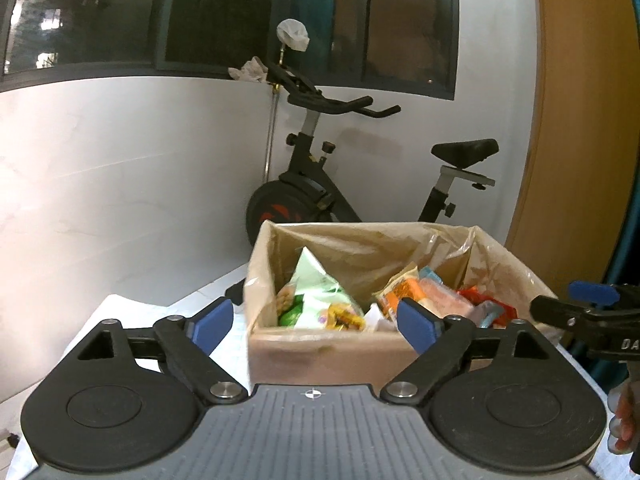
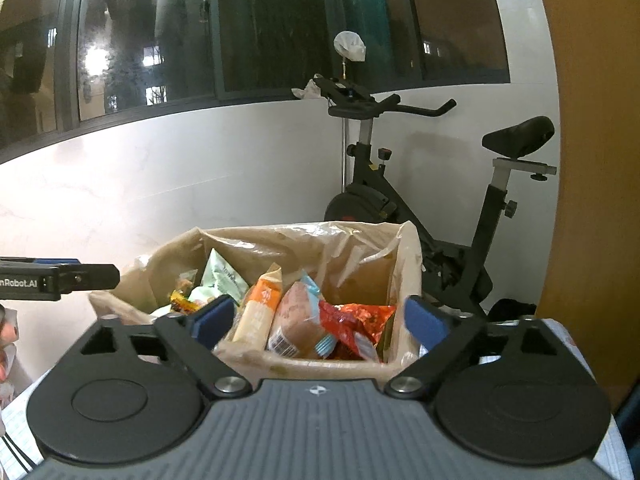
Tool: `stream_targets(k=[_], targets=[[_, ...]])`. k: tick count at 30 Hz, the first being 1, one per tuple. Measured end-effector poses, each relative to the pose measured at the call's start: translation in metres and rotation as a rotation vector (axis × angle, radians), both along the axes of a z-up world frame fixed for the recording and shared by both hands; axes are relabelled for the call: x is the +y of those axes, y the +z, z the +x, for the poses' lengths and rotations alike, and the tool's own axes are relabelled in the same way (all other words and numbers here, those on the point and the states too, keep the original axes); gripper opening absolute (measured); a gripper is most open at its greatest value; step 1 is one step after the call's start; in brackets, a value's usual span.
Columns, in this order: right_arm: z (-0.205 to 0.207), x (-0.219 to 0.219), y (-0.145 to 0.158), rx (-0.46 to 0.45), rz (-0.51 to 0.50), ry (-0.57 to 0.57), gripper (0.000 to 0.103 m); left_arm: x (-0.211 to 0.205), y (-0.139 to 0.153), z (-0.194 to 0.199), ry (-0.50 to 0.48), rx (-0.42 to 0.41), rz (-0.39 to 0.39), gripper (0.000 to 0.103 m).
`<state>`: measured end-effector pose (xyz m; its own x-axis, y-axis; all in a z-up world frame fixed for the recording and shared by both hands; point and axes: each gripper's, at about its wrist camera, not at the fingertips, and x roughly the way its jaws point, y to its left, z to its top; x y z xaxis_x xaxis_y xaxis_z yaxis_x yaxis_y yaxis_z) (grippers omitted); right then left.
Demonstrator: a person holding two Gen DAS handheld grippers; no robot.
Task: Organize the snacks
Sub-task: 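Move both tools back down to the snacks beside the box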
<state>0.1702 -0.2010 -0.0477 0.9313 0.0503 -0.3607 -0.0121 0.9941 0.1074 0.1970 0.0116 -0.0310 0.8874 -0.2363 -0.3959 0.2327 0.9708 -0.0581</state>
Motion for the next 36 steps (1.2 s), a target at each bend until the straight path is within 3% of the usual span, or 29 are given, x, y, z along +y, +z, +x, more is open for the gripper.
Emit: stream_targets(k=[14, 21, 36], targets=[[-0.046, 0.0, -0.02, 0.002, 0.045, -0.076, 0.103, 0.021, -0.035, -0.057, 0.113, 0.002, -0.038, 0.092], [-0.061, -0.001, -0.046, 0.079, 0.014, -0.092, 0.103, 0.02, -0.068, -0.067, 0.115, 0.082, -0.025, 0.092], [-0.078, -0.016, -0.097, 0.235, -0.017, -0.107, 0.103, -0.008, -0.123, -0.071, -0.019, 0.243, 0.018, 0.09]])
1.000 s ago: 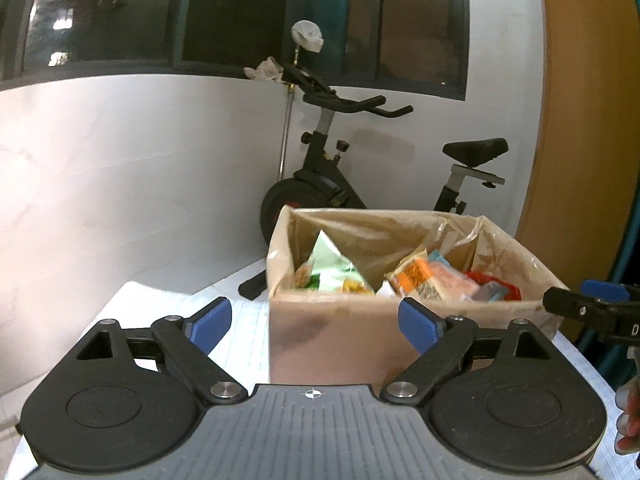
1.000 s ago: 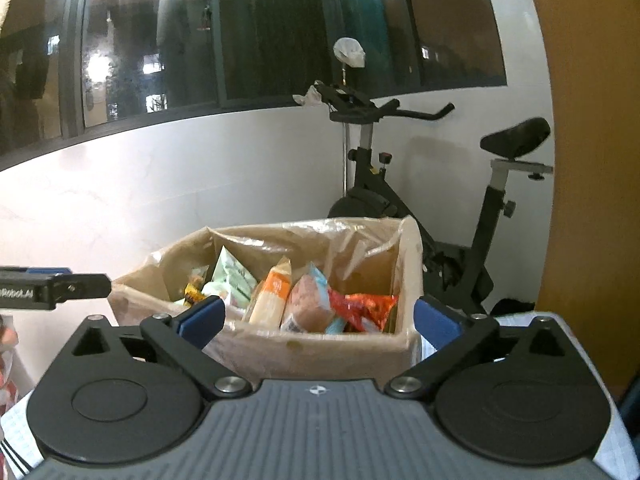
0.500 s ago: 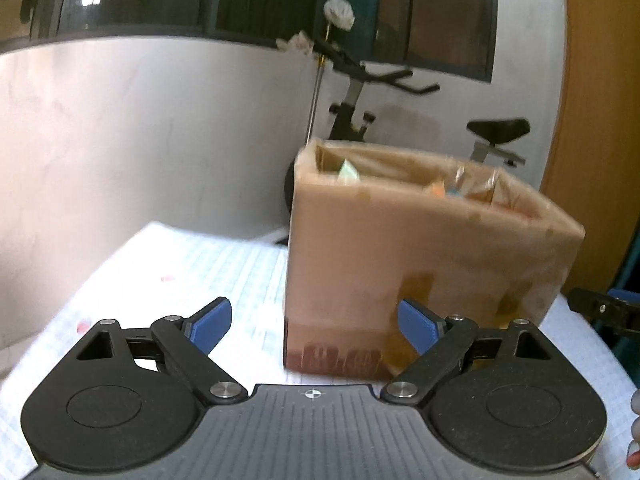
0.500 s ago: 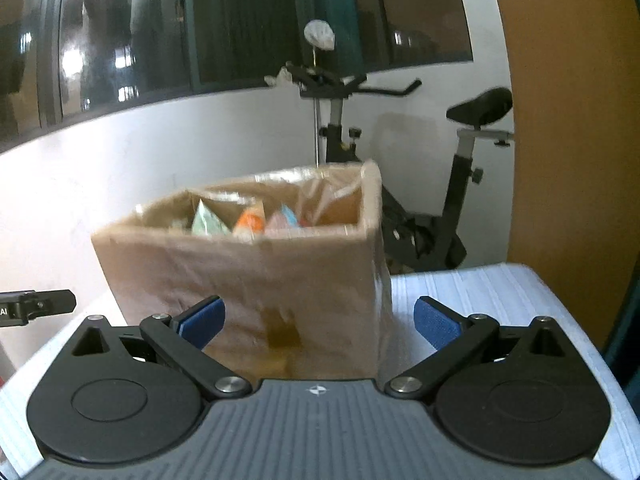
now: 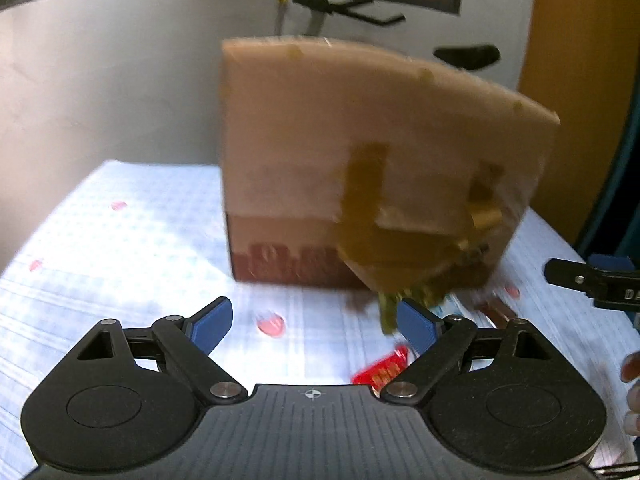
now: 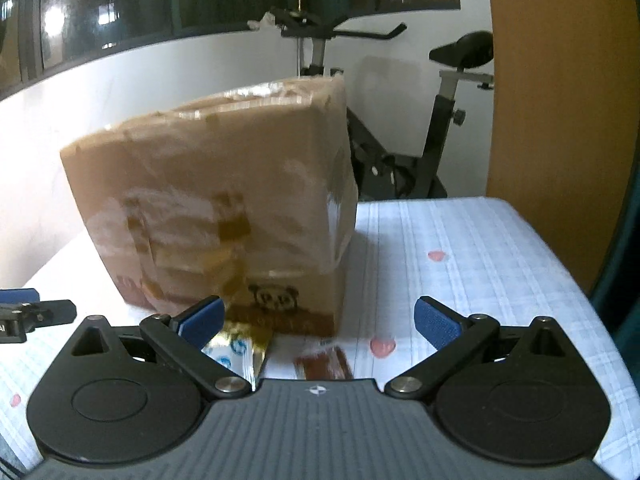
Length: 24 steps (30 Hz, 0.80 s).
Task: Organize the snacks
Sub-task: 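Move both tools back down to the snacks beside the box, then close the left tool on the red candy packet while the right tool grasps the white-blue packet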
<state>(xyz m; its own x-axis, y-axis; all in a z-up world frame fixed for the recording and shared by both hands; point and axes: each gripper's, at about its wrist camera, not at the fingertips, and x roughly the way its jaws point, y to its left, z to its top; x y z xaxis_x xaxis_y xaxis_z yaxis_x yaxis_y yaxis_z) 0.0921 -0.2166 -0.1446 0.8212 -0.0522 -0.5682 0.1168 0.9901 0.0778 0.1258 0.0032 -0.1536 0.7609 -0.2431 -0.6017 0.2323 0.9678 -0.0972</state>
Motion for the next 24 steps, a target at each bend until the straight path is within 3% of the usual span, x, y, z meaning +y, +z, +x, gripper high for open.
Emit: stream_targets(k=[8, 18, 24], targets=[[0.002, 0.018, -0.028, 0.08, -0.008, 0.046, 0.103, -0.026, -0.031, -0.004, -0.077, 0.112, 0.011, 0.088], [-0.001, 0.019, -0.043, 0.114, -0.005, 0.035, 0.103, -0.053, -0.061, 0.011, -0.122, 0.187, 0.087, 0.087], [-0.001, 0.015, -0.044, 0.122, 0.014, 0.036, 0.102, -0.046, -0.063, 0.011, -0.124, 0.195, 0.097, 0.087]])
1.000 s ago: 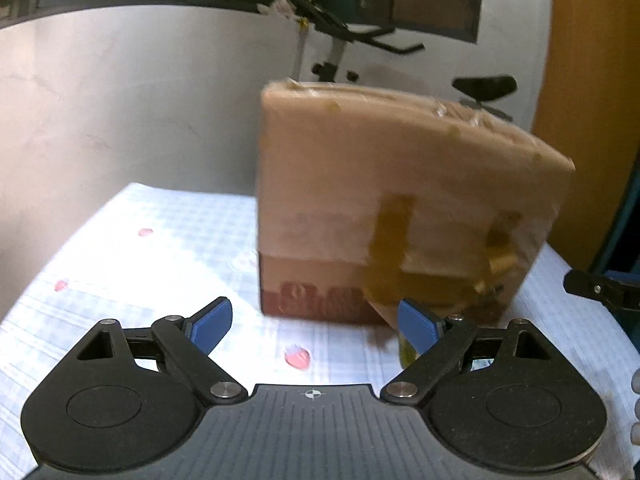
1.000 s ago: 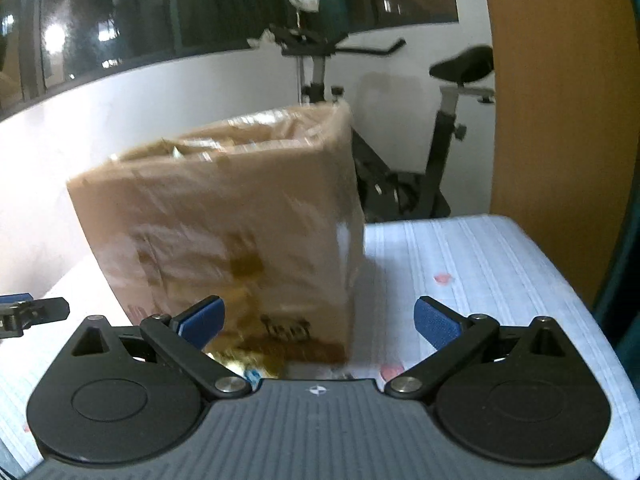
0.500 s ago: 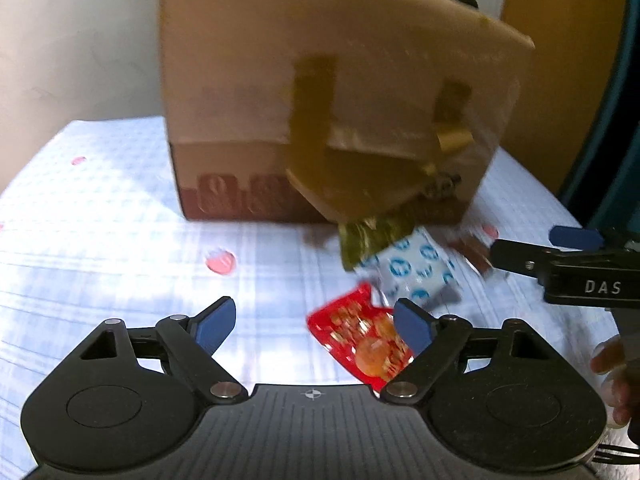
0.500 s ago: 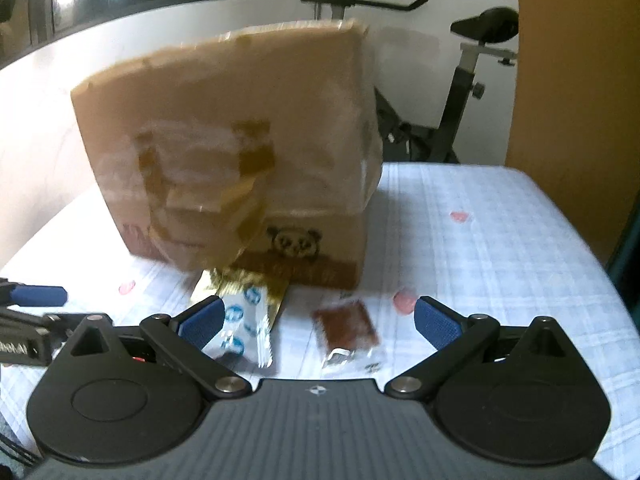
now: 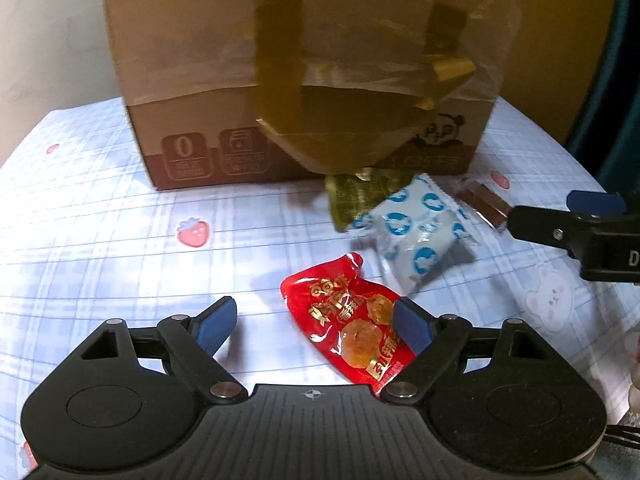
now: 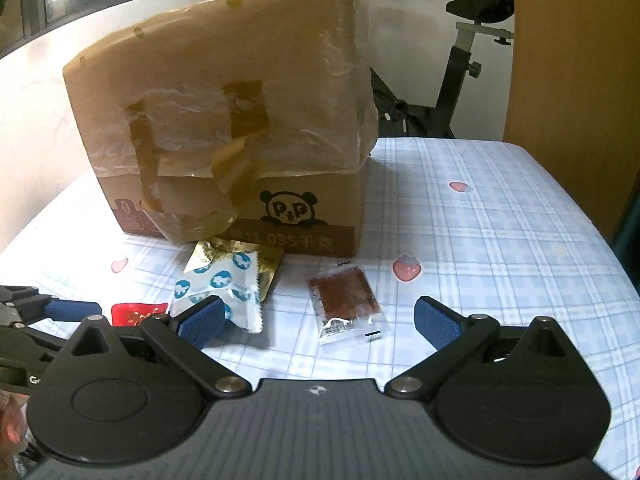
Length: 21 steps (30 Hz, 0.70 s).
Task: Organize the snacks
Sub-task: 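Close the left tool on the red candy packet while the right tool grasps the white-blue packet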
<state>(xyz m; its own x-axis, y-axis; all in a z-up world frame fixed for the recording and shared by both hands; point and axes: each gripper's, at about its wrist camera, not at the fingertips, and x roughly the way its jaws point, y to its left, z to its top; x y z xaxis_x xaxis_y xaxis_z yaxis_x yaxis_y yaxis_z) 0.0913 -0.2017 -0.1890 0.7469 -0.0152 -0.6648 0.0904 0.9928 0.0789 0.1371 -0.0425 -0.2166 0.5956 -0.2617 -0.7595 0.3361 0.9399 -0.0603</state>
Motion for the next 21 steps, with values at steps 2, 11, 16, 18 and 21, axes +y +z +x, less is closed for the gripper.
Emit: stream_targets(k=[2, 11, 16, 18, 21], targets=[[0.001, 0.001, -0.001, 0.002, 0.006, 0.005, 0.102, 0.009, -0.001, 0.003, 0.011, 0.016, -0.011, 0.087], [0.006, 0.009, -0.004, 0.019, 0.039, 0.035, 0.1, 0.053, 0.004, 0.019, 0.022, 0.023, -0.018, 0.086], [0.011, 0.015, -0.008, 0.031, 0.053, 0.06, 0.095, 0.064, 0.006, 0.023, 0.038, 0.026, -0.065, 0.085], [0.015, 0.021, -0.01, 0.03, 0.047, 0.091, 0.091, 0.064, 0.007, 0.021, 0.029, 0.016, -0.073, 0.085], [0.025, 0.028, -0.012, 0.023, 0.059, 0.125, 0.086, 0.061, 0.008, 0.019, 0.022, 0.012, -0.07, 0.085]])
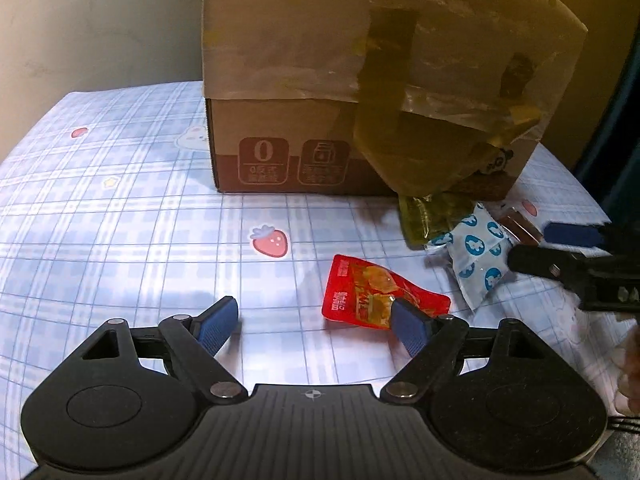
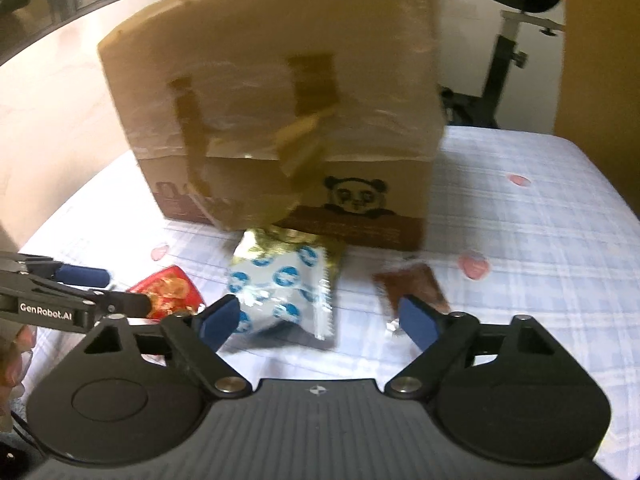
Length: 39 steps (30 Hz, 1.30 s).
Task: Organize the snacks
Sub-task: 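Close the left tool on the red candy packet while the right tool grasps the white-blue packet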
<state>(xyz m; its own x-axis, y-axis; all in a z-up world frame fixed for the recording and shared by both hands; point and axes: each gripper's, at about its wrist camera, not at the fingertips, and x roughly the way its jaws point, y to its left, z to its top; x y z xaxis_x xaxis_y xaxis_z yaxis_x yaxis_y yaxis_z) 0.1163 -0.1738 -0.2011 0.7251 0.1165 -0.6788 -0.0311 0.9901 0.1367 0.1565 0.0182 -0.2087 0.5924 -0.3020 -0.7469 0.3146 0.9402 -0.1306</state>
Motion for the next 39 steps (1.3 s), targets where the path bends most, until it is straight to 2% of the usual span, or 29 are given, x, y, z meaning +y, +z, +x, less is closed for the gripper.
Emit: stream_targets(k=[4, 7, 8, 9, 10, 15, 20, 26, 37, 39], targets=[[0.019, 0.008, -0.005, -0.003, 0.027, 0.019, 0.085, -0.001, -0.003, 0.0, 0.006, 0.013, -0.004, 0.085], [0.031, 0.016, -0.014, 0.02, 0.01, 0.042, 0.083, 0.001, -0.005, -0.002, 0.014, 0.018, -0.01, 0.084], [0.034, 0.018, -0.017, 0.032, -0.004, 0.05, 0.081, 0.002, -0.004, -0.002, 0.016, 0.018, -0.014, 0.084], [0.035, 0.018, -0.02, 0.043, -0.003, 0.064, 0.072, 0.002, -0.004, -0.002, 0.017, 0.02, -0.02, 0.084], [0.034, 0.017, -0.021, 0.047, 0.017, 0.072, 0.068, 0.003, -0.003, -0.003, 0.017, 0.019, -0.028, 0.084], [0.018, 0.01, -0.018, 0.028, 0.033, 0.062, 0.06, -0.004, 0.0, -0.003, -0.023, -0.002, -0.032, 0.084], [0.002, -0.002, -0.015, 0.031, 0.065, 0.009, 0.06, -0.019, 0.008, 0.009, -0.102, -0.067, 0.006, 0.084], [-0.006, -0.01, -0.013, 0.032, 0.073, -0.032, 0.06, -0.023, 0.005, 0.025, -0.157, -0.029, -0.05, 0.077], [-0.01, -0.011, -0.013, 0.029, 0.07, -0.045, 0.06, -0.026, -0.003, -0.014, -0.239, 0.034, -0.103, 0.078], [-0.01, -0.011, -0.013, 0.029, 0.071, -0.045, 0.06, -0.027, -0.003, -0.017, -0.227, 0.005, -0.064, 0.077]])
